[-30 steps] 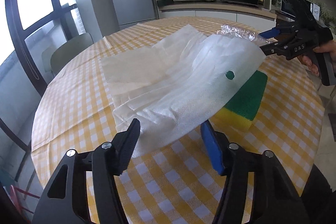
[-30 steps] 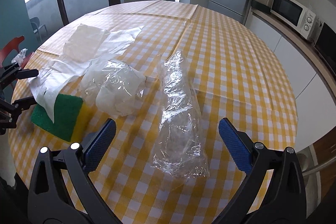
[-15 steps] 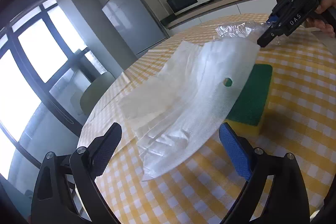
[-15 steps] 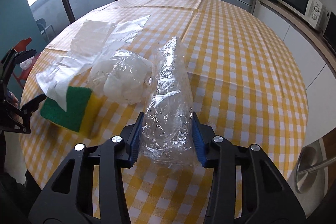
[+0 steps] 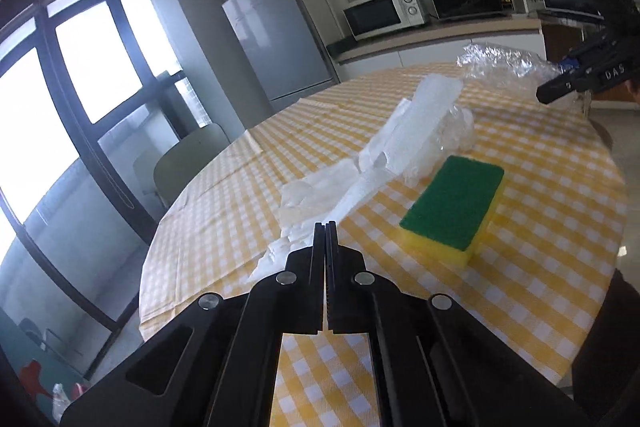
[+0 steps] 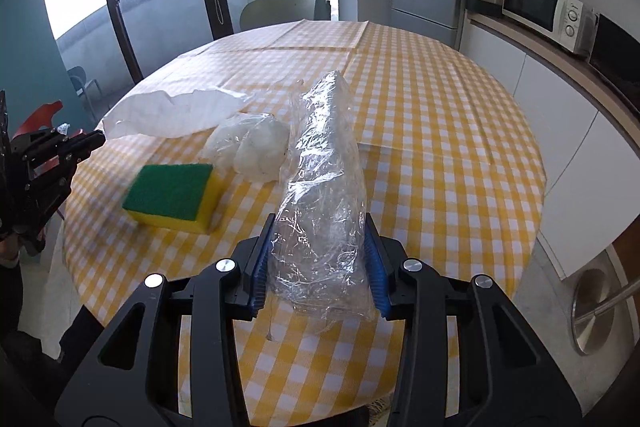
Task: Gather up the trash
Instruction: 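Grasp the white paper towel with the left tool while the right tool grasps the clear plastic bottle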
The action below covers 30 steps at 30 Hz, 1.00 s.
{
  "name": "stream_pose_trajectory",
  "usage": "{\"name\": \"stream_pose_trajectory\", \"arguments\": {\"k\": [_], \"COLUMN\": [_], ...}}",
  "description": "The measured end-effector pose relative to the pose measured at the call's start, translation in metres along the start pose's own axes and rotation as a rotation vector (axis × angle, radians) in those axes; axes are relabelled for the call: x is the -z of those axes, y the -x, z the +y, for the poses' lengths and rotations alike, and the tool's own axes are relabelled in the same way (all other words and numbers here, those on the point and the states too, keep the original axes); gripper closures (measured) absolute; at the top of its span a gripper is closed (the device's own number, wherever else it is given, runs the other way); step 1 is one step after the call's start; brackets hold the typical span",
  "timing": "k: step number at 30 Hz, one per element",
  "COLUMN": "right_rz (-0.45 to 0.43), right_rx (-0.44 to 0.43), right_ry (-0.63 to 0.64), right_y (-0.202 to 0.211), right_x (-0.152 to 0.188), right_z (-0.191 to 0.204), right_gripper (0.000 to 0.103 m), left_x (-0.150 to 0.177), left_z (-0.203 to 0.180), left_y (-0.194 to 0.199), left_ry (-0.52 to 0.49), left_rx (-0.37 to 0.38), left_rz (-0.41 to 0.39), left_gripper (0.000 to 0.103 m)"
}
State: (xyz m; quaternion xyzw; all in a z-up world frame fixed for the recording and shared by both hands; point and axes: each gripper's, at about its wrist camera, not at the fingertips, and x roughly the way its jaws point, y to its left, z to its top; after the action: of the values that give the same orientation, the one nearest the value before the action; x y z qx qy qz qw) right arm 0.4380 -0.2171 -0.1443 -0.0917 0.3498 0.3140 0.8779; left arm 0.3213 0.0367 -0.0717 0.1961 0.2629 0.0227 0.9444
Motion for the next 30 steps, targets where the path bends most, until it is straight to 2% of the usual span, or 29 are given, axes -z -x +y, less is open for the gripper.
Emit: {"name": "stream_pose_trajectory", "arguments": {"k": [4,7,11,13,15,16,17,19,22,23,30], "right_rz": [-0.032,-0.044,-0.057,-0.062,-0.069,-0.068,-0.07,-0.08,-0.088,-0.087,-0.088], "right_rx": [-0.012,-0.018,-0.028,-0.031,-0.028,-0.031,-0.029,-0.021,-0.017,-0.019,-0.004], "right_ry": [0.022,0.043,0.054,0.052,0.05,0.049,0.048,0.043,0.032,0.03,0.013], "right_y": [0.024,0.036,0.048,0.052,0.059,0.062,0.065,0.072,0.08,0.082,0.087], "right_x": [0.012,0.019,0.028,0.03,0.034,0.037,0.039,0.043,0.047,0.049,0.054], "right_z": [0.012,0.02,0.029,0.032,0.036,0.036,0.036,0.035,0.03,0.028,0.016], "right_gripper": [0.065,0.065,0.065,0.065,0.065,0.065,0.065,0.065,0.065,0.065,0.065], "left_x": [0.005,0.011,0.023,0.028,0.033,0.033,0.033,0.029,0.022,0.02,-0.002], "left_z": [0.005,0.003,-0.003,-0.009,-0.016,-0.018,-0.02,-0.024,-0.034,-0.038,-0.039], "left_y": [0.036,0.046,0.021,0.003,-0.011,-0.017,-0.021,-0.026,-0.037,-0.041,-0.071], "left_ry": [0.03,0.011,-0.06,-0.121,-0.167,-0.178,-0.187,-0.192,-0.241,-0.269,-0.338], "left_rx": [-0.019,-0.021,0.008,-0.012,0.005,0.008,0.014,0.037,0.053,0.053,0.094], "left_rz": [-0.046,-0.033,0.041,0.071,0.104,0.111,0.108,0.104,0.107,0.104,0.139], "left_gripper": [0.103,0.103,0.096,0.094,0.079,0.064,0.057,0.056,0.031,0.028,0.028]}}
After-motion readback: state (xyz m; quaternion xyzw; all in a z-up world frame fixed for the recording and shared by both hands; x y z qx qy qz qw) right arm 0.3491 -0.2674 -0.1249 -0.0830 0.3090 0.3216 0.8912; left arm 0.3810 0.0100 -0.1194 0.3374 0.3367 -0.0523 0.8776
